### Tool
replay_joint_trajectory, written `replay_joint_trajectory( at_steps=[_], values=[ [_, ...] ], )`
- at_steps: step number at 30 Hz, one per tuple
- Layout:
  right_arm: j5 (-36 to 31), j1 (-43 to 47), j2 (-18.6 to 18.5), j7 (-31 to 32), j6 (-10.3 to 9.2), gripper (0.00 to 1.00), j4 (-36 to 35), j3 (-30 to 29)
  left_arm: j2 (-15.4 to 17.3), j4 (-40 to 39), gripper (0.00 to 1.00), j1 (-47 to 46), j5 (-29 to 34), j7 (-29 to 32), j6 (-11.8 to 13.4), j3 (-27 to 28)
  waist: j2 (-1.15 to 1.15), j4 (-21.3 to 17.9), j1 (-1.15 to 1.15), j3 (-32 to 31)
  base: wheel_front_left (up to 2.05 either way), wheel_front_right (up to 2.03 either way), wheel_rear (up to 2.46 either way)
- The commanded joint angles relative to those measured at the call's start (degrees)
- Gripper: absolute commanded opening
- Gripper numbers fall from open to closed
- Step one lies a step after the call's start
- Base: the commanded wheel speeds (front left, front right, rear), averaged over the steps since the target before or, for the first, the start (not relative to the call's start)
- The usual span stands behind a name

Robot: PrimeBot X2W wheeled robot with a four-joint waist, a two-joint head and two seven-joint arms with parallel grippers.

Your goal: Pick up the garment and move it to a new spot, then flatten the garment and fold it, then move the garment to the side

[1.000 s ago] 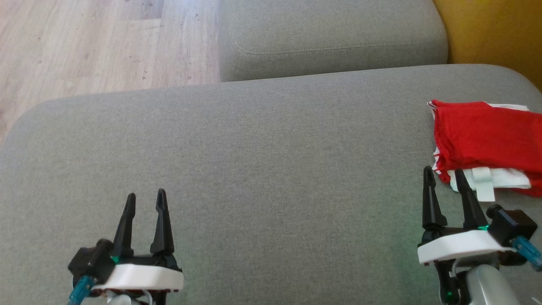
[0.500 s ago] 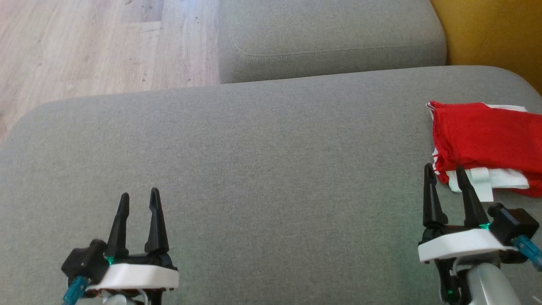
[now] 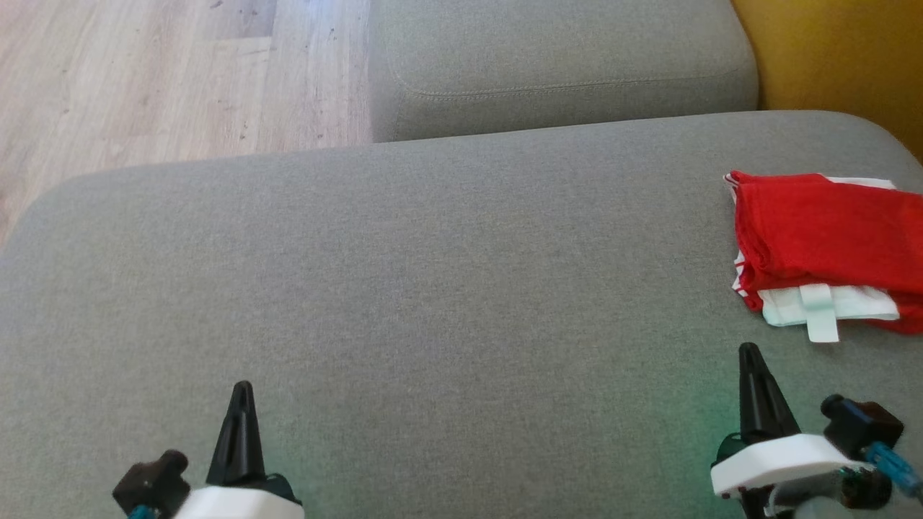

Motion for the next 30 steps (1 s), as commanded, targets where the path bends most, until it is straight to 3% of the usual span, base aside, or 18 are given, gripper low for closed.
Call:
replay_joint_trajectory(
  at_steps=[1,30],
  values=[
    [1.9,-2.8,-0.1,0.6,0.01,0.00,-2.1,-0.3,0.0,-2.1,0.00,-2.5,-1.6,0.3,0.0,0.6,0.00,0.0,0.00,0.0,0.00,0.00,0.00],
    [19.0,-3.7,-0.1,5.2,0.00,0.00,-3.7,-1.8,0.1,-3.3,0.00,-3.8,-17.2,4.9,0.0,3.0,0.00,0.1,0.00,0.5,0.00,0.00,0.00]
  ],
)
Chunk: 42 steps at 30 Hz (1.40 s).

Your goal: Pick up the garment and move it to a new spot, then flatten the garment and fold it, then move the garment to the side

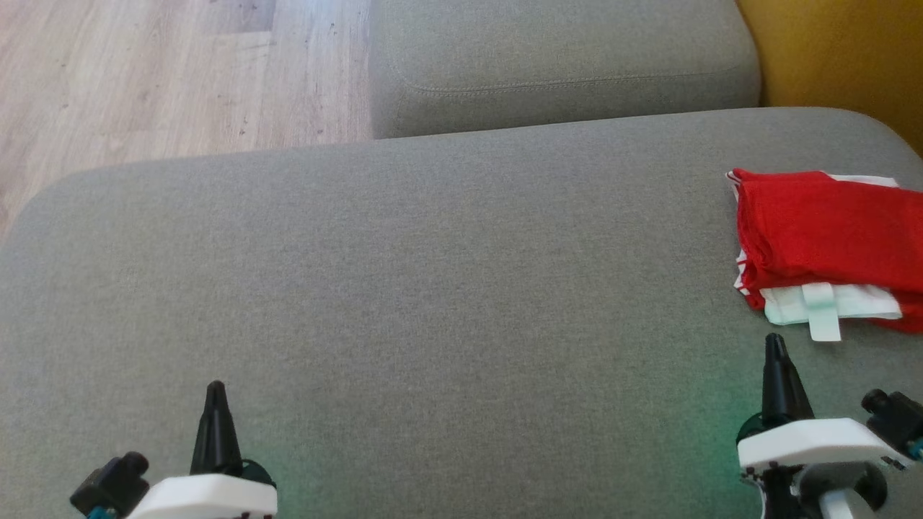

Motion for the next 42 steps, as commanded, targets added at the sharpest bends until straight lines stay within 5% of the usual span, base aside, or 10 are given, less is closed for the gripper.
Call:
replay_joint_trajectory(
  at_steps=[1,42],
  values=[
    [2.0,-2.8,-0.1,0.4,-0.02,0.00,-2.2,0.0,0.1,-2.1,0.00,-3.3,-1.6,0.5,0.0,1.1,0.00,0.0,0.00,0.0,0.00,0.00,0.00],
    [27.1,-4.1,-0.2,7.2,-0.03,0.00,-4.5,-2.1,0.1,-4.0,0.00,-5.2,-24.5,7.3,0.1,4.6,0.00,0.2,0.00,0.7,0.00,0.00,0.00]
  ],
)
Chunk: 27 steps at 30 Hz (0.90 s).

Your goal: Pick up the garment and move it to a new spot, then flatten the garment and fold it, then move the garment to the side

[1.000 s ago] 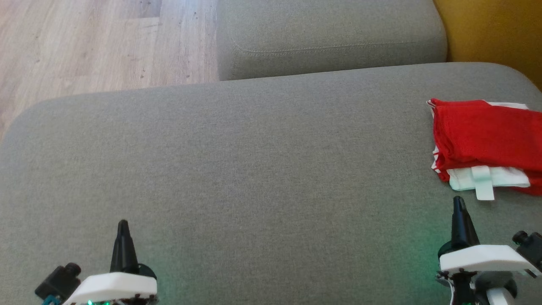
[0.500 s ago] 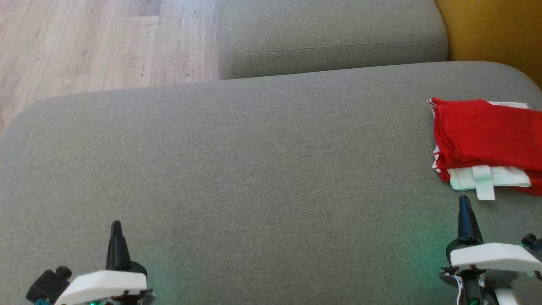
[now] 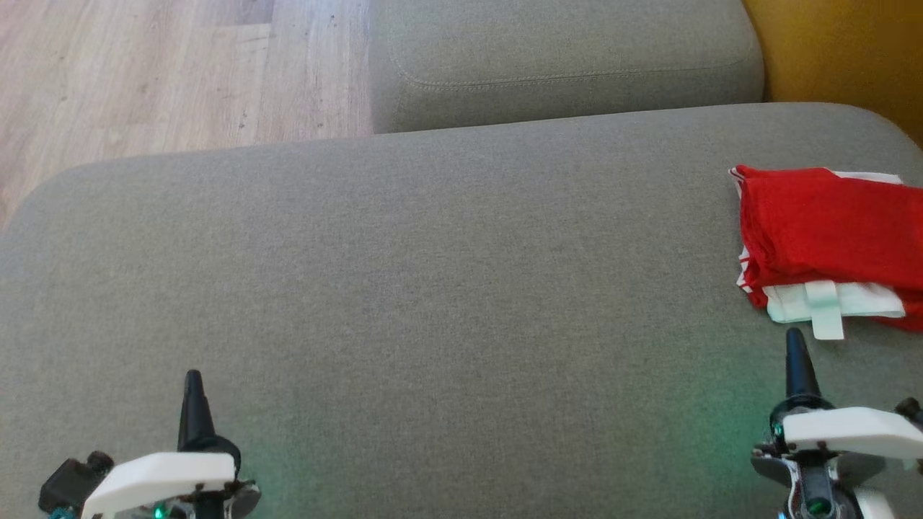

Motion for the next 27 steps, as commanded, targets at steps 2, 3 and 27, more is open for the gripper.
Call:
replay_joint_trajectory(
  at_steps=[2,3,27],
  values=[
    [2.0,-3.4,-0.2,0.5,-0.02,0.00,-2.4,0.3,0.2,-2.1,0.00,-3.1,-1.7,0.6,0.1,2.1,0.00,0.0,0.00,0.0,0.00,0.00,0.00],
    [2.6,-3.5,-0.2,0.6,-0.02,0.00,-2.4,0.3,0.2,-2.2,0.00,-3.2,-2.3,0.7,0.1,2.1,0.00,0.0,0.00,0.0,0.00,0.00,0.00],
    [16.7,-4.2,-0.3,4.4,-0.03,0.00,-3.7,-0.9,0.2,-3.2,0.00,-4.2,-15.1,4.6,0.1,4.1,0.00,0.1,0.00,0.4,0.00,0.00,0.00]
  ],
)
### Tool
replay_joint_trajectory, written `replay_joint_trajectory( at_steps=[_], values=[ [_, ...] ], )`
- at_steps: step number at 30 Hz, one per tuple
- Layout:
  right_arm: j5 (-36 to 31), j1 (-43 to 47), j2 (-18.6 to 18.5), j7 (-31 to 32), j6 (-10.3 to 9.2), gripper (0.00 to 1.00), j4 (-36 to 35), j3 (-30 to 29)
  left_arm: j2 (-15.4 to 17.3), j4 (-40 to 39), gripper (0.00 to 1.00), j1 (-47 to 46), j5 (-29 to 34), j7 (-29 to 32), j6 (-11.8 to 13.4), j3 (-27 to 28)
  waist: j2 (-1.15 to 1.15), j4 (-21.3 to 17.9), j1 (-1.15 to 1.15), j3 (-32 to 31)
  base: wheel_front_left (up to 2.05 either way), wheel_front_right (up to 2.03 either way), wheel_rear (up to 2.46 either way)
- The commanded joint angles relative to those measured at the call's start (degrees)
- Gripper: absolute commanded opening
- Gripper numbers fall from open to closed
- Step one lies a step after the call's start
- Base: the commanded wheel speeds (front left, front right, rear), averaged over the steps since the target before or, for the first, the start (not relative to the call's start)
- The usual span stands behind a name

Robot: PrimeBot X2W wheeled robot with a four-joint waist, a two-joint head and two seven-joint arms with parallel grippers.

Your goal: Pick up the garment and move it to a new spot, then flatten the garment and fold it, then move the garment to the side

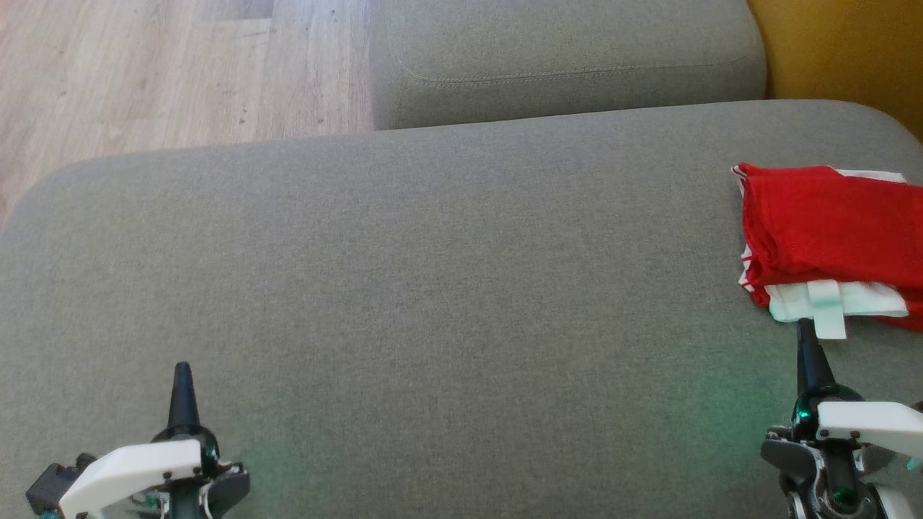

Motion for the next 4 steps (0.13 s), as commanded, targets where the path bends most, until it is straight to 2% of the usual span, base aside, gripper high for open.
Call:
replay_joint_trajectory(
  at_steps=[1,4],
  values=[
    [1.6,-3.5,-0.3,0.5,-0.03,0.00,-2.3,0.7,0.2,-2.2,0.00,-3.1,-1.2,0.6,0.1,2.2,0.00,0.0,0.00,0.0,0.00,0.00,0.00],
    [3.5,-3.6,-0.3,1.0,-0.04,0.00,-2.5,0.5,0.2,-2.3,0.00,-3.2,-2.9,1.1,0.1,2.4,0.00,0.0,0.00,0.1,0.00,0.00,0.00]
  ],
)
